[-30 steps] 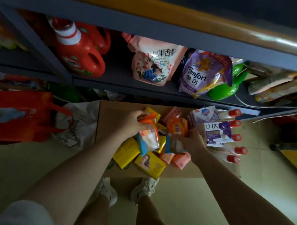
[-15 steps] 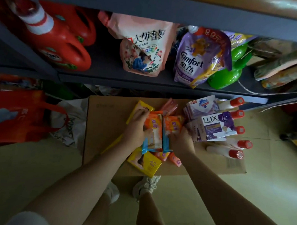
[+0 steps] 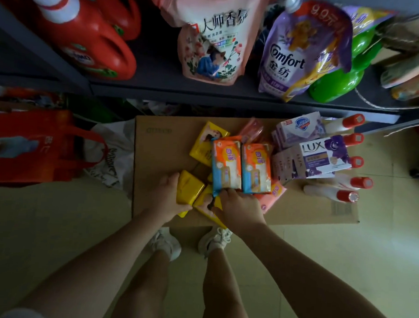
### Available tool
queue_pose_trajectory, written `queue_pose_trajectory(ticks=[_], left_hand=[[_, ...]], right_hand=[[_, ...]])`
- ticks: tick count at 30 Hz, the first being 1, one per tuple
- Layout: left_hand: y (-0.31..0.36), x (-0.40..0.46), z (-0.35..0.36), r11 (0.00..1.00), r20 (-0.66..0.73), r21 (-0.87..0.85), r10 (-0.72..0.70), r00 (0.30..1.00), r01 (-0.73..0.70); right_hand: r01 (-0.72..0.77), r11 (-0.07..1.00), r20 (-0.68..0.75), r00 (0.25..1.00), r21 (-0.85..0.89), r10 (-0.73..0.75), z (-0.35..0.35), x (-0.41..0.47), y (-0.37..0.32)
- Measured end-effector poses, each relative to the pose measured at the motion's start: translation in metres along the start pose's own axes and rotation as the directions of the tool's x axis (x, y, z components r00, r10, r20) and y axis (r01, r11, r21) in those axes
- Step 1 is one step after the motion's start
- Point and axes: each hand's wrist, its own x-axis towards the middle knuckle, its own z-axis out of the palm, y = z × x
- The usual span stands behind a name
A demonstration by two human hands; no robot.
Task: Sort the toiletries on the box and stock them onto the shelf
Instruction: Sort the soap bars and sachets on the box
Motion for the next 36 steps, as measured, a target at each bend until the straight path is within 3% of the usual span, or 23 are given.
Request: queue_pose_trajectory(ticks=[4,10,15,17,21,24,26,31,34,36], left_hand=[[0.01,0.006,0.003,0.999,-0.023,-0.031,-0.024,0.999,0.023],[0.019,0.005,0.008,0.997,-0.014,-0.068,-0.048,0.999,0.047],[0.038,0.017,0.01,0.987,-0.101,-0.155,-0.056,0.993,0.04],[0.043,0.022,0.01,0.989,-0.121,-0.145,-0.05,0.991,0.032],[0.042,0.021,0.01,0.994,-0.1,-0.104,-0.048,0.994,0.038],[0.041,0.013,0.016,0.994,-0.032,-0.107,-0.031,0.999,0.027],[0.048,0.006,0.024,0.992,0.008,-0.123,-0.002,1.0,0.003],[0.071,0.003,0.033,0.97,-0.111,-0.24,-0.003,0.994,-0.024],[0.07,0.005,0.033,0.971,-0.136,-0.237,-0.003,0.991,-0.03],[0.067,0.001,0.035,0.971,-0.133,-0.236,0.001,0.991,-0.033]], right_hand=[[-0.027,0.995,0.015,0.999,-0.097,0.029,0.025,-0.014,-0.006],[-0.157,0.986,-0.057,0.986,-0.063,0.154,0.031,-0.023,0.002],[-0.257,0.966,-0.08,0.964,-0.02,0.254,0.029,-0.024,0.007],[-0.277,0.96,-0.067,0.958,0.04,0.279,0.025,-0.023,0.007],[-0.317,0.891,-0.068,0.932,0.326,0.356,0.013,-0.02,0.018],[-0.304,0.813,-0.185,0.878,0.496,0.441,-0.012,-0.013,0.027],[-0.267,0.816,-0.21,0.883,0.512,0.421,-0.024,-0.007,0.033],[-0.235,0.831,-0.167,0.917,0.505,0.361,-0.032,0.005,0.047],[-0.136,0.846,-0.327,0.881,0.515,0.341,-0.021,-0.013,0.057],[-0.072,0.907,-0.367,0.899,0.415,0.24,0.002,-0.041,0.063]])
